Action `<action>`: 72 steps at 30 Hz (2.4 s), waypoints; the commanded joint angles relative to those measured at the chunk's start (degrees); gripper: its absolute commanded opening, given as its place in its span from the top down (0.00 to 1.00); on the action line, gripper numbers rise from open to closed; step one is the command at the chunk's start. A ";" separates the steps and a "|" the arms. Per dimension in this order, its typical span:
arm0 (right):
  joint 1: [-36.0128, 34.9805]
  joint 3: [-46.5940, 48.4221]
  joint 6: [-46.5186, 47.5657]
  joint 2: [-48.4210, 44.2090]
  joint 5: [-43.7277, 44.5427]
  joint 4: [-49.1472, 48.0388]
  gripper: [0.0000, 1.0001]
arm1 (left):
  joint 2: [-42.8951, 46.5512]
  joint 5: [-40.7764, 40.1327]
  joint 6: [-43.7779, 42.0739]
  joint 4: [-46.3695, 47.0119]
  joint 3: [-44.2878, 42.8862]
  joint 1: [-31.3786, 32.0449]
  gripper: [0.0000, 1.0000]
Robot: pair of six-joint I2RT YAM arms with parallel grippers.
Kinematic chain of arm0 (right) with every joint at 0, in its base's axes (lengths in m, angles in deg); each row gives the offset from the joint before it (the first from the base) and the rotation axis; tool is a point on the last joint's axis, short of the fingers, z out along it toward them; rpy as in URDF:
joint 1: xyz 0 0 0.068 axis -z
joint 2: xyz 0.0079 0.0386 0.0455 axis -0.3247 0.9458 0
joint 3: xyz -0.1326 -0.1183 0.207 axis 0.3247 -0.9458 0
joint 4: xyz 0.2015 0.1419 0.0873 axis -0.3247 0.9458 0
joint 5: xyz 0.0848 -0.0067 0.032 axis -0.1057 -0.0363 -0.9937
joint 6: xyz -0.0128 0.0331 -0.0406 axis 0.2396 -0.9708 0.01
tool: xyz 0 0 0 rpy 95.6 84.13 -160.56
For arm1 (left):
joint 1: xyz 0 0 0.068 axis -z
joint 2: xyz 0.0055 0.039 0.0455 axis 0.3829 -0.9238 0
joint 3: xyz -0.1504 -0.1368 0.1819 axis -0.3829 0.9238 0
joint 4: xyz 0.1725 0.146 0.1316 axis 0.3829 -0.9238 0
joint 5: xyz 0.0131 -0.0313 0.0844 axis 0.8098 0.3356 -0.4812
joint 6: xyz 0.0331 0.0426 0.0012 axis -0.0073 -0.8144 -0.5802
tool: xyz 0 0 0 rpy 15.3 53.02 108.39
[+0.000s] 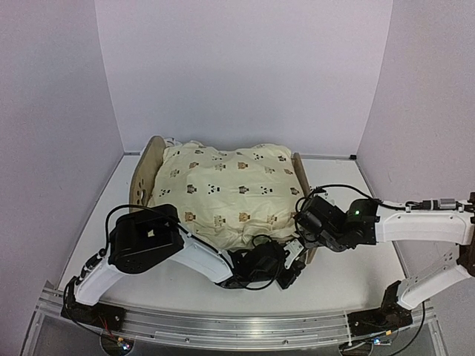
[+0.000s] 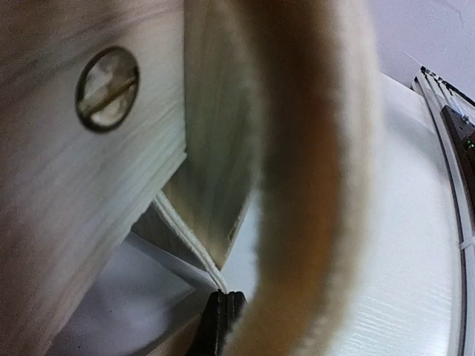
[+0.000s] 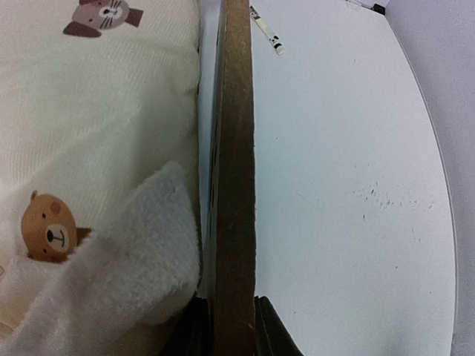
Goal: Set up the pet bed
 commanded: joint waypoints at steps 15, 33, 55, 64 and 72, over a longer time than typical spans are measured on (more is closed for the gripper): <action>3.46 3.61 12.46 -12.75 -12.93 1.86 0.18 | 15.43 10.79 6.00 -5.10 0.90 -4.16 1.00; 3.43 -13.28 4.67 -20.72 -27.77 -6.81 0.41 | 21.18 14.38 6.11 -10.49 1.94 -4.21 1.00; 3.44 -32.95 11.44 -24.35 -30.42 -43.80 0.58 | 20.85 14.82 11.61 -8.13 2.04 -5.78 1.00; 3.44 -35.21 12.88 -23.43 -32.44 -50.57 0.54 | 20.06 15.74 12.65 -7.69 1.55 -5.95 1.00; 3.47 -36.40 13.52 -21.31 -29.88 -54.60 0.71 | 20.29 16.14 13.18 -7.63 1.76 -6.12 1.00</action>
